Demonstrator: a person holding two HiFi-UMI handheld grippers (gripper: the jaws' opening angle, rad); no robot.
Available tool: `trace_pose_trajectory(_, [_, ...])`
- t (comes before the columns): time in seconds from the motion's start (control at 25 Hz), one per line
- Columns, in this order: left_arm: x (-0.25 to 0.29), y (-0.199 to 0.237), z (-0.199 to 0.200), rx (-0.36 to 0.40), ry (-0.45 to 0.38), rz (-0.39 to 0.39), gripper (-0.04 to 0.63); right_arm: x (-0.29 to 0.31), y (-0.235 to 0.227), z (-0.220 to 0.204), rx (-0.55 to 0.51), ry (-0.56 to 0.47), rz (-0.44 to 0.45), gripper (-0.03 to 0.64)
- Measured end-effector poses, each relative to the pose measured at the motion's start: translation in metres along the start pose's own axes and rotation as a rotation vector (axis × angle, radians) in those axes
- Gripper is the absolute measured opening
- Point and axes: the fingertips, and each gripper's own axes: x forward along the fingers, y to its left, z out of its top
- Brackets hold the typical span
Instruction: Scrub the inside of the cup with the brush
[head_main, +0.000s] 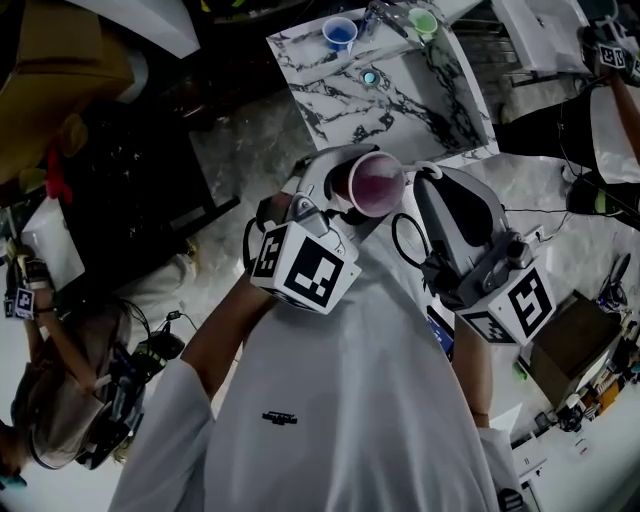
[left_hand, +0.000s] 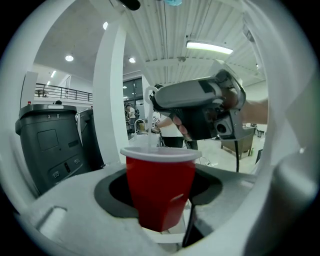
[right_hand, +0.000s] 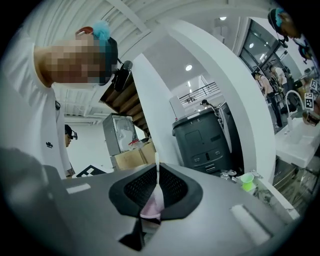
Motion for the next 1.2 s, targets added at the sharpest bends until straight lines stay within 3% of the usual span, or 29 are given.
trace_pose_trajectory(0.28, [0.002,0.005,0.004,-0.003,-0.003,0.007,0.258,-0.016,-0.007,-0.009,-0.033,0.049,-0.046,0.023])
trace_pose_trajectory(0.6, [0.014,0.01,0.0,0.032,0.008,-0.001,0.258,-0.019,0.007,-0.023,0.001,0.089,-0.012,0.023])
trace_pose_trajectory(1.2, [0.009,0.001,-0.003,0.036,0.017,-0.006,0.258,0.006,0.019,-0.009,0.012,0.015,0.049,0.023])
